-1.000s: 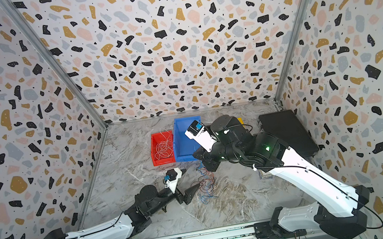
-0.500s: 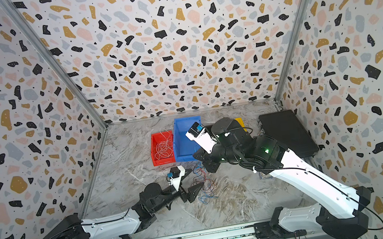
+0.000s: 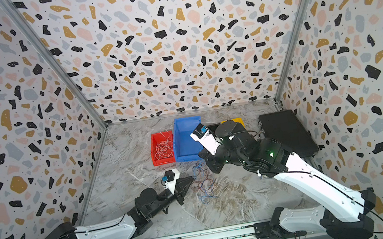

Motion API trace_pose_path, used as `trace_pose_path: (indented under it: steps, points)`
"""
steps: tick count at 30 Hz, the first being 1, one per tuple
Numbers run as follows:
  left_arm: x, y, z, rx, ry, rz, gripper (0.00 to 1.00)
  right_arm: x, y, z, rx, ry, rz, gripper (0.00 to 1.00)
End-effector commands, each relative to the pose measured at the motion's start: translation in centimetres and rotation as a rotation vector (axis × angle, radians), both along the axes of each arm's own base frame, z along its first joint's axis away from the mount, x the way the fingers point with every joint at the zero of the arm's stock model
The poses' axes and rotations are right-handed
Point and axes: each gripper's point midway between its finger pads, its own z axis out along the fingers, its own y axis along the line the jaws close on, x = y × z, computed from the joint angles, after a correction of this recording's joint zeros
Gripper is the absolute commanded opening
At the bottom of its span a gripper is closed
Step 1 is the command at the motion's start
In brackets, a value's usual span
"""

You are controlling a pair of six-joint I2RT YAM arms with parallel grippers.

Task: Untangle and sort cables by color
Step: Untie the cable.

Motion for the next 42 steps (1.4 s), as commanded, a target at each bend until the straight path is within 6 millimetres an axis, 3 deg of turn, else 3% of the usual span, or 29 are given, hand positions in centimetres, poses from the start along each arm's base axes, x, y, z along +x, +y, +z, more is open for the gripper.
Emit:
trace_pose_path:
  steps: [1, 5, 10, 13, 22, 25, 34, 38, 42]
  points:
    - [1.7, 3.7, -1.7, 0.027, 0.068, 0.221, 0.11, 0.9, -1.5, 2.4, 0.02, -0.07, -0.054, 0.02]
    - [2.7, 8.8, -3.1, -0.008, 0.149, 0.474, 0.11, 2.1, -2.0, 3.6, 0.041, -0.072, -0.085, 0.02]
    - [1.9, 12.9, -4.6, -0.084, 0.196, 0.603, 0.09, 4.4, -2.5, 4.4, 0.026, -0.089, -0.141, 0.01]
    - [1.5, 14.3, -4.8, -0.06, 0.204, 0.644, 0.09, 6.6, -3.0, 4.9, 0.033, -0.075, -0.185, 0.01]
    - [1.3, 14.0, -4.5, -0.078, 0.212, 0.62, 0.09, 10.3, -2.2, 6.3, -0.021, -0.087, -0.208, 0.0]
    - [1.3, 14.1, -5.4, -0.055, 0.238, 0.631, 0.12, 12.6, -3.9, 7.5, -0.036, -0.112, -0.275, 0.0]
    - [1.2, 14.2, -5.5, -0.049, 0.244, 0.632, 0.1, 16.0, -8.3, 9.9, -0.041, -0.15, -0.387, 0.0]
    - [1.1, 14.1, -5.5, -0.051, 0.247, 0.619, 0.1, 16.6, -7.8, 9.7, -0.037, -0.133, -0.373, 0.0]
    - [0.9, 13.6, -5.6, -0.055, 0.258, 0.59, 0.13, 17.5, -6.1, 7.8, -0.032, -0.073, -0.321, 0.0]
